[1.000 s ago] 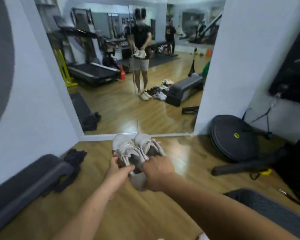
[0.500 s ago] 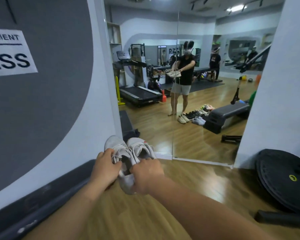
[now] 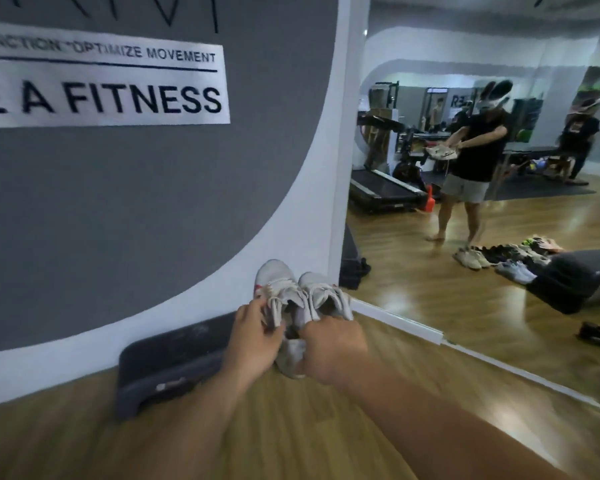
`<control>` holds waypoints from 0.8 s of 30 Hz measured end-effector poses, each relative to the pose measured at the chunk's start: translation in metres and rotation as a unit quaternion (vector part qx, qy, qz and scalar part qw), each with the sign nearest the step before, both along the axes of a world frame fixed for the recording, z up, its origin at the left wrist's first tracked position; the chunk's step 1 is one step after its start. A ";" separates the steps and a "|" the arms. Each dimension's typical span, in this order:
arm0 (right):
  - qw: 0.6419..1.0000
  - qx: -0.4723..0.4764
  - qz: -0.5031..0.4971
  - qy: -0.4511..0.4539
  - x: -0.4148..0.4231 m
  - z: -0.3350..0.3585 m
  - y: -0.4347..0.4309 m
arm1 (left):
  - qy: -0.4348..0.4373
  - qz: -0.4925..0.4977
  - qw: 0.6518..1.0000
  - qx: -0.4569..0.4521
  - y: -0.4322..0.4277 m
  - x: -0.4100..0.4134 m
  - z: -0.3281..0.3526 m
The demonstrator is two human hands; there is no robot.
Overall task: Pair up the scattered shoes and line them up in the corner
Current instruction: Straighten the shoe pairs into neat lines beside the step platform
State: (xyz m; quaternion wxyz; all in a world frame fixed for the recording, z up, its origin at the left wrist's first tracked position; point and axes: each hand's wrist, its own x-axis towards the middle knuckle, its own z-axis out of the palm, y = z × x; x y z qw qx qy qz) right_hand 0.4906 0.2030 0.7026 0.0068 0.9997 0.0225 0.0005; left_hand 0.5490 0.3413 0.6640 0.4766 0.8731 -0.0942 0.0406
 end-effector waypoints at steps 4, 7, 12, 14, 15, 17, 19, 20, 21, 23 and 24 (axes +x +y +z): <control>1.000 -0.008 0.011 0.001 0.051 -0.022 0.063 | 0.052 0.041 0.998 -0.020 0.064 0.029 -0.032; 1.000 -0.005 0.029 0.002 0.084 -0.037 0.099 | 0.096 0.063 0.993 -0.028 0.103 0.052 -0.045; 0.995 -0.015 0.096 0.030 0.141 -0.058 0.170 | 0.167 0.135 0.976 -0.035 0.176 0.086 -0.058; 0.990 -0.019 0.131 0.037 0.165 -0.064 0.196 | 0.185 0.169 0.967 -0.039 0.199 0.102 -0.065; 0.988 -0.022 0.147 0.041 0.178 -0.067 0.207 | 0.192 0.188 0.962 -0.042 0.210 0.109 -0.068; 0.983 -0.026 0.178 0.046 0.203 -0.072 0.228 | 0.196 0.224 0.953 -0.050 0.229 0.125 -0.071; 0.978 -0.025 0.202 0.054 0.228 -0.074 0.245 | 0.202 0.256 0.943 -0.057 0.244 0.142 -0.076; 0.975 -0.019 0.214 0.056 0.241 -0.075 0.251 | 0.200 0.275 0.938 -0.063 0.249 0.153 -0.079; 0.972 -0.015 0.226 0.058 0.254 -0.075 0.256 | 0.200 0.294 0.932 -0.066 0.254 0.165 -0.081; 0.966 -0.014 0.252 0.055 0.279 -0.074 0.261 | 0.208 0.318 0.922 -0.072 0.257 0.189 -0.078; 0.963 -0.013 0.264 0.050 0.291 -0.074 0.262 | 0.211 0.326 0.919 -0.073 0.257 0.200 -0.071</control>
